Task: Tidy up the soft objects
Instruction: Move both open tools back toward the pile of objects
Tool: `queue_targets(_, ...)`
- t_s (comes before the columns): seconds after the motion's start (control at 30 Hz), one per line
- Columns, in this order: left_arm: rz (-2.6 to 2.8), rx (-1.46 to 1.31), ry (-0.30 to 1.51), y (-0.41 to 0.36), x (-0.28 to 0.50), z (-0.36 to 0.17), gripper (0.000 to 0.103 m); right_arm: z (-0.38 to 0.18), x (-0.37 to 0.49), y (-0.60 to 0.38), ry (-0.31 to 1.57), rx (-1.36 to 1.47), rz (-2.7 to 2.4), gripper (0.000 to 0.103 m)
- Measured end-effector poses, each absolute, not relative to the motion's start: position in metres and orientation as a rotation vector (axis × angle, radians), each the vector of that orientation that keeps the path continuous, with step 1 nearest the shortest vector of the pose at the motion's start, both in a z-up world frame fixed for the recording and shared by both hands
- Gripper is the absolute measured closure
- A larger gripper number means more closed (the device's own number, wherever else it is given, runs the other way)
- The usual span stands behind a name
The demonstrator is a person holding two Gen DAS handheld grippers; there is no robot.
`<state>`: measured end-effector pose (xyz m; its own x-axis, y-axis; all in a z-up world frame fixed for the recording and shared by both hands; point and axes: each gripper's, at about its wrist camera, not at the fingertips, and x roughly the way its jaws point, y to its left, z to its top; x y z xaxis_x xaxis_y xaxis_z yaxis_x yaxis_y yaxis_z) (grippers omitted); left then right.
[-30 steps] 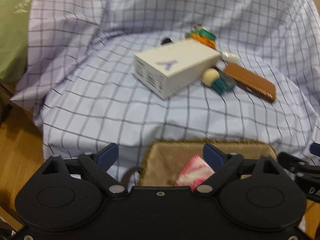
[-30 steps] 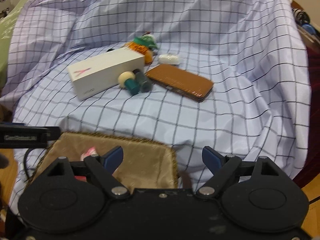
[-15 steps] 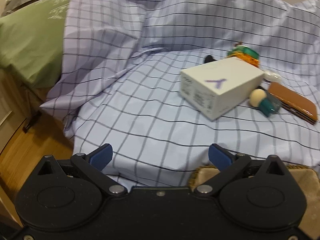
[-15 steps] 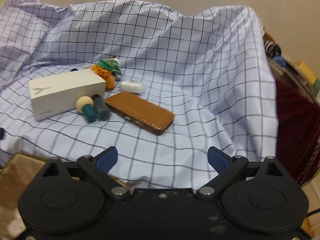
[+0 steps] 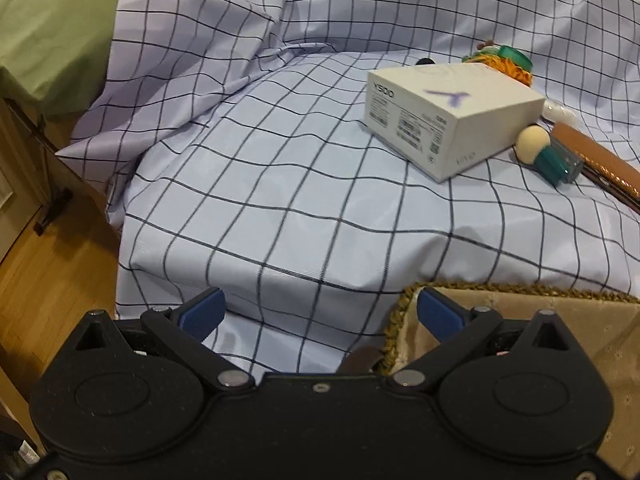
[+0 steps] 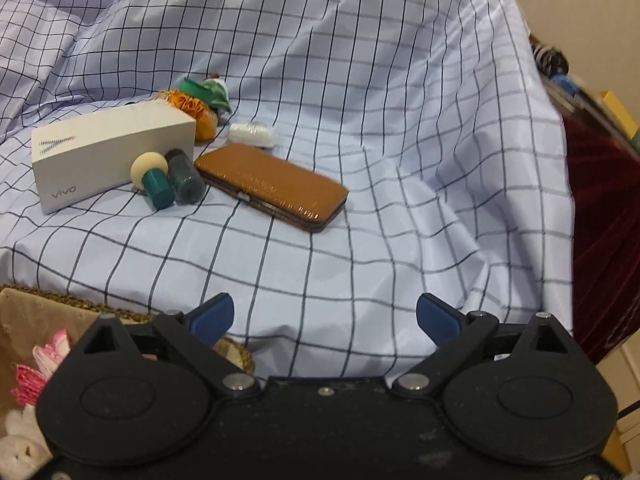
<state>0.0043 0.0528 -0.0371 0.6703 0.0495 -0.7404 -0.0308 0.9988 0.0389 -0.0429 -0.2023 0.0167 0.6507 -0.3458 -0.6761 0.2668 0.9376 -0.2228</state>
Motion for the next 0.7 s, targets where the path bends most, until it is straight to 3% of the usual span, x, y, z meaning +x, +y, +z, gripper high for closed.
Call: queue_targets(0.7, 0.024, 0.029, 0.783, 0.057, 0.006, -0.028, 0.003, 0.009, -0.044, -0.203, 0.781, -0.118, -0.325, 0.004)
